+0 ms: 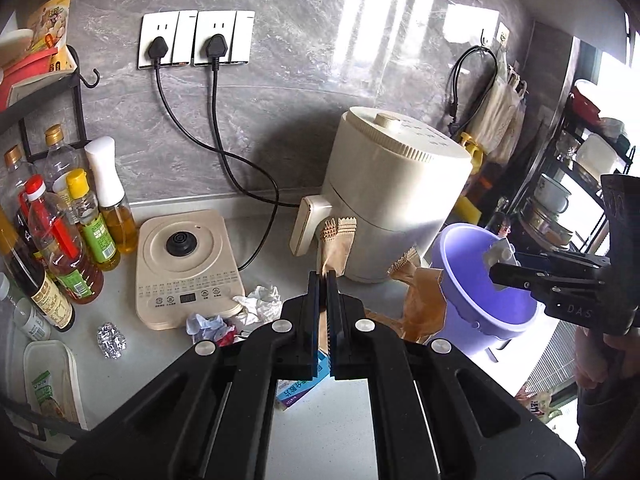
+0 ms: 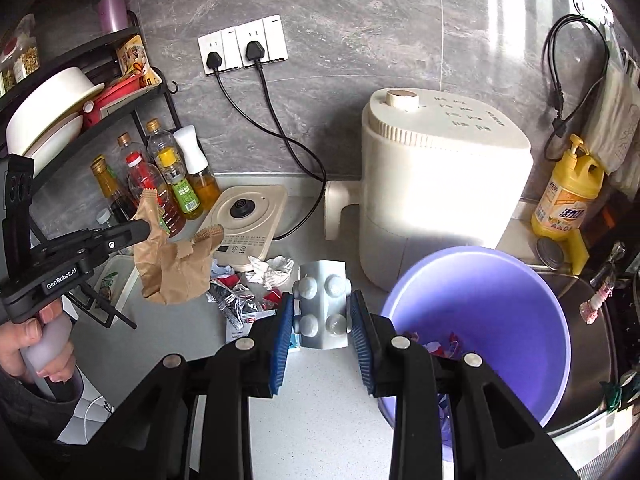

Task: Collect trash
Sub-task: 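Carry the blister pack and brown paper over the bucket and release the blister pack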

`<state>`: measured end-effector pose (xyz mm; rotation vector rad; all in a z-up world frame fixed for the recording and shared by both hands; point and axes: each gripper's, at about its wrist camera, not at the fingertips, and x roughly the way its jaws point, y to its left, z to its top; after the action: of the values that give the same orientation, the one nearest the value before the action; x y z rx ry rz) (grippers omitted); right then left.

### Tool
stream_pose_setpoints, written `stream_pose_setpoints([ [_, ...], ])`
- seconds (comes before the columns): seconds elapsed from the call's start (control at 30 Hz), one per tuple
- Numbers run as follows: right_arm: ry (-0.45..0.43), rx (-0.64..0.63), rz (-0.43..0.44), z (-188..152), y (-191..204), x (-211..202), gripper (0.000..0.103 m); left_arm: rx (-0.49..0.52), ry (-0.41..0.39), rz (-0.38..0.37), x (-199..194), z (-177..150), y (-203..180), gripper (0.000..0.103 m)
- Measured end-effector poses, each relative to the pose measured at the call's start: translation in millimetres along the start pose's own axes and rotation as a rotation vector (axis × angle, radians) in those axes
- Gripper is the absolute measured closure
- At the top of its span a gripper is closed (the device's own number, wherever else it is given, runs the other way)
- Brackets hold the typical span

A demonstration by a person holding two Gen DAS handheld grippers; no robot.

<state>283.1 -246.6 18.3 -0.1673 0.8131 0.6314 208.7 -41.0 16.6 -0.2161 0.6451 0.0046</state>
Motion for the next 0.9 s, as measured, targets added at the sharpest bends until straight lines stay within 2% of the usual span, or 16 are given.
stream_pose_setpoints([
  [0.17,-0.005,0.019,-0.083,-8,-29,-10,0.074,0.022,0.01,-0.038,13,3,-26,0.099],
  [0.43,0.034,0.049,-0.128,-19,-70,-14,0.071,0.051,0.008,-0.089,32,11,-70,0.099],
  [0.5,0.031,0.06,-0.13,-22,-79,-16,0.059,0.06,0.009,-0.1,36,13,-81,0.099],
  [0.6,0.028,0.061,-0.129,-25,-90,-22,0.048,0.08,0.016,-0.117,42,17,-97,0.099],
  [0.63,0.02,0.063,-0.133,-27,-94,-26,0.038,0.088,0.021,-0.123,45,18,-102,0.099],
  [0.67,0.016,0.065,-0.136,-28,-98,-29,0.033,0.097,0.027,-0.128,47,19,-109,0.099],
  [0.9,0.016,0.099,-0.146,-44,-125,-50,0.024,0.17,0.082,-0.155,66,28,-149,0.099],
])
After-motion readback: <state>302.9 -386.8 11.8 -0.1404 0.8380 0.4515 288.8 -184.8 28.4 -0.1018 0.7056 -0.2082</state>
